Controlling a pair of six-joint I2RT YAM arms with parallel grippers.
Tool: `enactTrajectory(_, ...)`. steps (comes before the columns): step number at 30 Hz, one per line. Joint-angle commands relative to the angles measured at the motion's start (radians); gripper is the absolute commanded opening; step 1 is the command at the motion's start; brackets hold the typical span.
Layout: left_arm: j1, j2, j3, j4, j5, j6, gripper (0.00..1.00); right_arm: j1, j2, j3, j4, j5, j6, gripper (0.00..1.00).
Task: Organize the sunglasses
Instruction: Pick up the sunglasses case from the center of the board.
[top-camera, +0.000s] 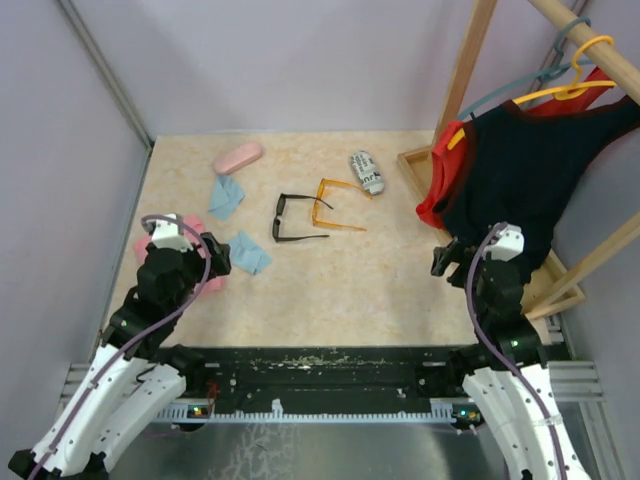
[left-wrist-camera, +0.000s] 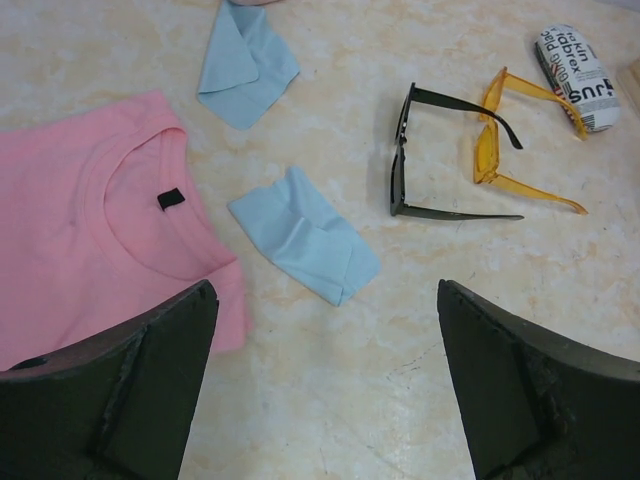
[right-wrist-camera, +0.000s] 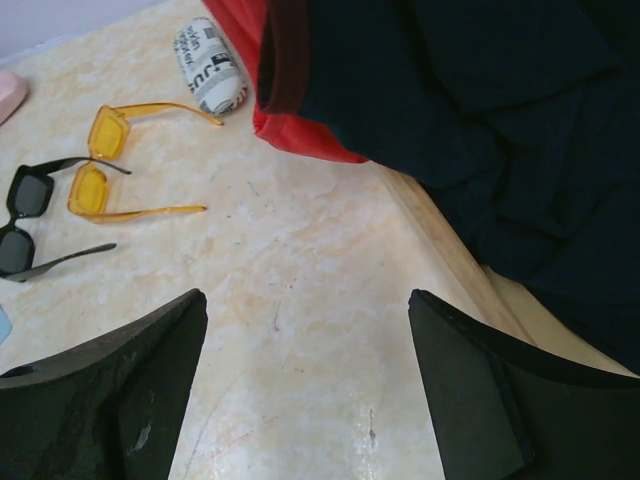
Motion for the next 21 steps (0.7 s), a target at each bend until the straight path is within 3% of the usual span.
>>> enactTrajectory(1, 0.024, 0.067, 0.057, 0.011, 0.022, 0.003, 0.97, -0.082, 0.076, 0.073, 0.043, -0.075, 0.025, 0.84)
enactTrajectory(9, 0.048, 0.189, 0.099, 0.023, 0.051, 0.012, 0.99, -0.175, 0.189, 0.111, 0.057, -0.192, 0.045, 0.88)
enactTrajectory(21, 0.058, 0.387, 0.165, 0.084, 0.137, 0.107, 1.00, -0.209, 0.279, 0.123, 0.012, -0.295, 0.064, 0.88)
